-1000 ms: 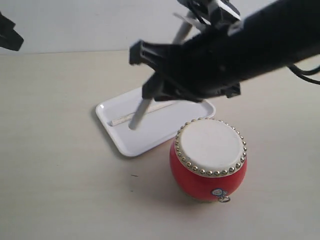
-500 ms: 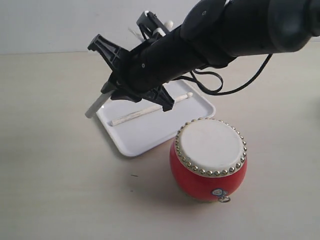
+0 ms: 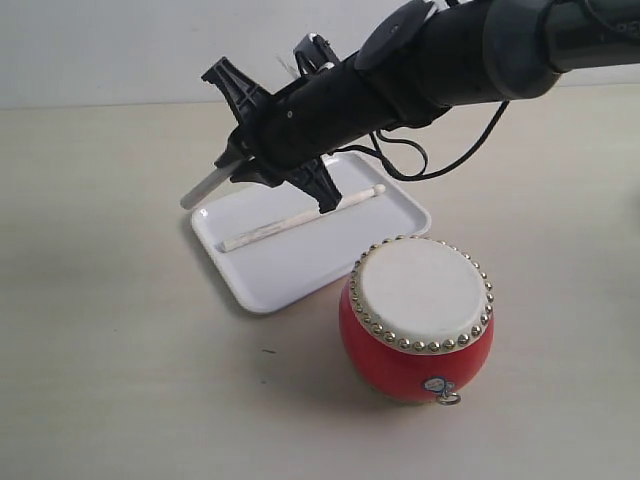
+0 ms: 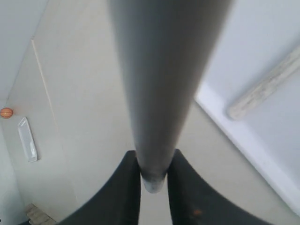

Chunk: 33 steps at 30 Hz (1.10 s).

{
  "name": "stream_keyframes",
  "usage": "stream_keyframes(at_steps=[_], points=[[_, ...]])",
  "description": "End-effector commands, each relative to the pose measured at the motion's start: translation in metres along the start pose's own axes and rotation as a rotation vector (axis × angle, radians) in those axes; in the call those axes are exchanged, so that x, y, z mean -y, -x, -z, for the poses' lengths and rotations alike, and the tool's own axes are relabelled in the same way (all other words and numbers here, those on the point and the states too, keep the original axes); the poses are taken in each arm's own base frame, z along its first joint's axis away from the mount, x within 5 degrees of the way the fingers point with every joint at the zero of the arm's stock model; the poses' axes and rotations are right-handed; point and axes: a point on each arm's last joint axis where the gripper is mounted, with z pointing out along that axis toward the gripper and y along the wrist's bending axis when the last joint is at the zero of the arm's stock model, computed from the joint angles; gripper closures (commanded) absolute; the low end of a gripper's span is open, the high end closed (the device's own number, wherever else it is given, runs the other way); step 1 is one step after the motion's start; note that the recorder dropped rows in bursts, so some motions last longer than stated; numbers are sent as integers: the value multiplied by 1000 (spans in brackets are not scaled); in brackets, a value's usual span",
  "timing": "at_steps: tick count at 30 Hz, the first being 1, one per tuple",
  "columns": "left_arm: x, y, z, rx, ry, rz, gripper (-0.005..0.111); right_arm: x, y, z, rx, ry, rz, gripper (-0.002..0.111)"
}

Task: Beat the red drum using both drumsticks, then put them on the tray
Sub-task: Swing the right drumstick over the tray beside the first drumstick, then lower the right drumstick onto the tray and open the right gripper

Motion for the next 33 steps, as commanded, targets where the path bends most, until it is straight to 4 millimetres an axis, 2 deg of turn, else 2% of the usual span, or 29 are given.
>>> stream_keyframes(at_steps=[1, 7, 15, 21, 29, 33], points=[[0, 0, 1, 8, 3, 5, 107, 0, 8, -15, 4, 4, -52, 108], [4, 0, 1, 6, -10, -35, 107, 1, 16, -30, 23, 7, -79, 101], [4, 0, 1, 12, -6, -38, 107, 17, 21, -49, 50, -24, -164, 101], [3, 1, 1, 19, -3, -38, 107, 22, 26, -53, 95, -26, -191, 101], [3, 3, 1, 37, 4, -38, 107, 31, 25, -60, 67, -57, -207, 101], [3, 3, 1, 39, 6, -38, 107, 33, 26, -62, 71, -62, -224, 94]])
